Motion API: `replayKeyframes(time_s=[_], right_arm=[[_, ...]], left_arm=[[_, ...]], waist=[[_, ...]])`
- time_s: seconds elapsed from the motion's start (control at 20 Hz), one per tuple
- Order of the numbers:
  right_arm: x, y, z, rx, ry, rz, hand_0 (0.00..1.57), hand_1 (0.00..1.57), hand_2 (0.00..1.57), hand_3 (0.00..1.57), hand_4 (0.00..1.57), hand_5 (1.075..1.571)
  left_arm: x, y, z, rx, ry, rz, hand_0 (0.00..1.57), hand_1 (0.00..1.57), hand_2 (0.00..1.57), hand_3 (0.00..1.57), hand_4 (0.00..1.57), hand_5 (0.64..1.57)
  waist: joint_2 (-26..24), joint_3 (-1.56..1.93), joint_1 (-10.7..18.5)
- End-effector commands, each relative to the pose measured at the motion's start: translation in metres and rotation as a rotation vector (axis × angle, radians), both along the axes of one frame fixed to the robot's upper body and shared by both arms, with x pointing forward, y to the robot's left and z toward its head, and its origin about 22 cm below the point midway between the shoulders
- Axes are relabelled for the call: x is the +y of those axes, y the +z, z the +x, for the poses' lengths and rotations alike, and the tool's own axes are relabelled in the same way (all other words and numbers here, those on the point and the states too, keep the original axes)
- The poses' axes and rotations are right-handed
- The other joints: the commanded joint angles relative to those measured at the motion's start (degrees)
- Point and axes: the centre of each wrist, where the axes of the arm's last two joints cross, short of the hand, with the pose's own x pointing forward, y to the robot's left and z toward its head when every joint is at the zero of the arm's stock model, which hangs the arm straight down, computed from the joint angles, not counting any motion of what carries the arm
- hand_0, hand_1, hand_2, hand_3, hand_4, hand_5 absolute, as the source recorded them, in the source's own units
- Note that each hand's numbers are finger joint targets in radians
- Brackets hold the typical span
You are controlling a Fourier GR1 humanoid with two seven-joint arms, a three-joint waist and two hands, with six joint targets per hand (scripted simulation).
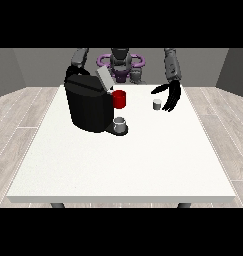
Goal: Insert the coffee pod into the coffee machine and close the lid
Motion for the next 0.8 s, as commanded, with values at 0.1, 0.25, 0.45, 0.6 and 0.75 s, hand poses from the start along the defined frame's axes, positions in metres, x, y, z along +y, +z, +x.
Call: replayKeyframes(time_s=[0.1, 0.25, 0.45, 0.6, 0.75], right_arm=[[-0.014, -0.013, -0.009, 0.046, 0.018, 0.02, 0.0, 0.0, 0.0, 0.0, 0.47, 1.571], [0.017, -0.014, -0.014, -0.03, 0.027, 0.017, 0.0, 0.0, 0.0, 0.0, 0.48, 1.571], [-0.005, 0.01, 0.008, 0.004, 0.003, 0.005, 0.0, 0.0, 0.0, 0.0, 0.49, 1.571], [0.014, -0.01, -0.008, 0.058, 0.018, 0.034, 0.0, 0.0, 0.0, 0.0, 0.51, 1.571], [0.001, 0.005, 0.011, -0.033, 0.009, 0.045, 0.0, 0.0, 0.0, 0.0, 0.49, 1.571]], left_arm=[[-0.004, -0.006, 0.002, 0.074, -0.012, 0.143, 0.58, 0.58, 0.72, 0.47, 0.0, 1.571], [0.017, -0.015, -0.007, -0.019, -0.037, 0.203, 0.54, 0.54, 0.69, 0.44, 0.0, 1.571], [-0.004, -0.026, -0.005, -0.047, -0.074, 0.243, 0.67, 0.67, 0.81, 0.55, 0.0, 1.571], [0.002, -0.012, 0.007, -0.057, -0.027, 0.252, 0.72, 0.72, 0.86, 0.65, 0.23, 1.571], [0.001, -0.011, 0.013, -0.121, -0.022, 0.275, 0.84, 0.84, 0.97, 0.74, 0.39, 1.571]], waist=[[-2.0, 0.01, -1.7], [2.2, -0.01, -2.0], [0.4, -0.01, -0.6], [-1.8, 0.0, -1.3], [1.6, 0.0, -0.8]])
